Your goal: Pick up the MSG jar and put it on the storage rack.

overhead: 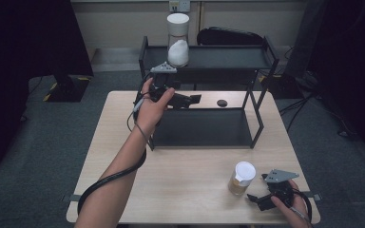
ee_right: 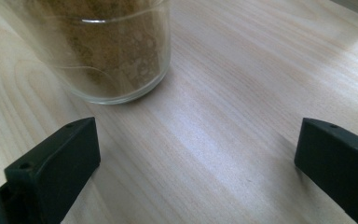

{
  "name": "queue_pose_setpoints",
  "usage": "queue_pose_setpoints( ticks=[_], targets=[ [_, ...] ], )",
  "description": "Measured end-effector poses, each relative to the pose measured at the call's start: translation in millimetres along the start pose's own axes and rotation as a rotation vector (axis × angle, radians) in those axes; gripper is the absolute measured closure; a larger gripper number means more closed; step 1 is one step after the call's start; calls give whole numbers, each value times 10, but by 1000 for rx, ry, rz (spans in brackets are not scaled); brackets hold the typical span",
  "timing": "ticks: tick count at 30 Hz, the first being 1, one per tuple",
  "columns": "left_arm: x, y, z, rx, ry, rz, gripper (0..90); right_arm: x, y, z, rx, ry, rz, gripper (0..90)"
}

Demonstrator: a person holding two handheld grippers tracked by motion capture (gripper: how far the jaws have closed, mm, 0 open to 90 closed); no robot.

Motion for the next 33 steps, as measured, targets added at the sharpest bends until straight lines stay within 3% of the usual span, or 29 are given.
queue_pose_setpoints(
  ticks=[17,33],
  targets=[
    [153,19,-474,1,58,-40,8,-1,0,-1,0,0,0,0],
    [133,68,-795,-6,77,-44,8,-1,0,-1,0,0,0,0]
  ],
)
Point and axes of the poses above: each handheld gripper's, and its own axes: x roughly forward along the jaws, z roughly out of its top, y roughly to its left, the point moved 3 cm from there along x, roughly forward along the jaws, and after that the axes turned 6 degrees about z, right-handed, at the moved point
